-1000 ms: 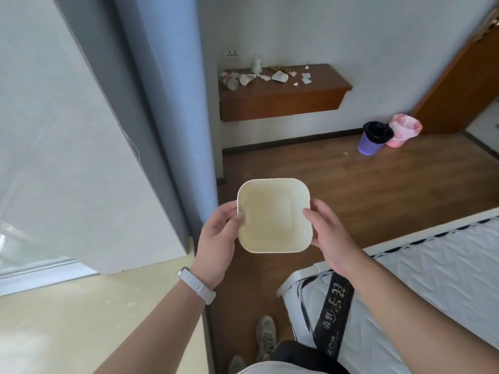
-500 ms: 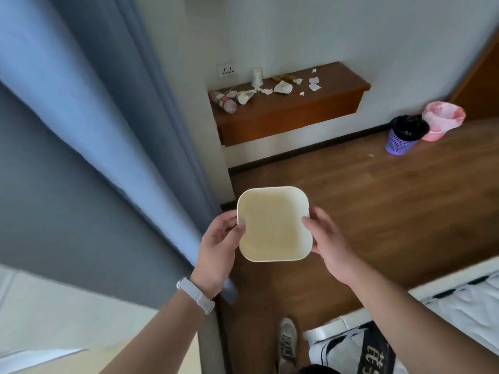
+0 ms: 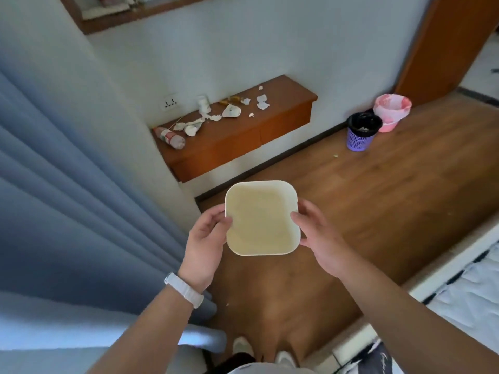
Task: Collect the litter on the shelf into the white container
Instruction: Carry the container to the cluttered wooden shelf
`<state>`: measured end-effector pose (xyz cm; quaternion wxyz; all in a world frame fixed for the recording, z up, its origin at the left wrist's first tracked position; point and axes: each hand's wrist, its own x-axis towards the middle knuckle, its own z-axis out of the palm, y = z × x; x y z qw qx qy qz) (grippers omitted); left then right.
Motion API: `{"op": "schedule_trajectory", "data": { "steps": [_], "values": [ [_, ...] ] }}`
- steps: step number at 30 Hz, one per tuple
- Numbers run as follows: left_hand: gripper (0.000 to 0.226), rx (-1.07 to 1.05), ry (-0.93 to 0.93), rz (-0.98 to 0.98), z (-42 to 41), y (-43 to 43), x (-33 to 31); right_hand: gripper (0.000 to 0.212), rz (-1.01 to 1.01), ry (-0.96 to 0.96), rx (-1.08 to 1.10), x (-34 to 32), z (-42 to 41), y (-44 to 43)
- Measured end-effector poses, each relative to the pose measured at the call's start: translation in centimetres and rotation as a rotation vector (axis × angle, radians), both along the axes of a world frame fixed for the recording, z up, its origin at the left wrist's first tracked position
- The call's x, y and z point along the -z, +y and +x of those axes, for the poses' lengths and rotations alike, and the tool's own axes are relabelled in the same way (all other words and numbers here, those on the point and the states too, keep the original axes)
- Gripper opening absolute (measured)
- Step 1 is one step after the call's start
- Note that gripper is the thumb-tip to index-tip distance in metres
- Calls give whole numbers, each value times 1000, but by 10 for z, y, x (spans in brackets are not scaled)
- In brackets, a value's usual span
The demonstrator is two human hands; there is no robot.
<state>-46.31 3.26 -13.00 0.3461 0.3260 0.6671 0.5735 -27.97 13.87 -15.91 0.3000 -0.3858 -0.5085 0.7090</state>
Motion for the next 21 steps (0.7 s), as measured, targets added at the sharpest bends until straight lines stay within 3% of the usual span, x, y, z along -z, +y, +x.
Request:
{"op": "schedule_trajectory", "data": {
  "steps": [12,21],
  "values": [
    [32,329,-117,-57,-34,157,31,29,32,-106,315,17,-3,102],
    [30,375,-179,-76,-125,277,39,27,-11,-148,363,8,-90,207]
  ]
}}
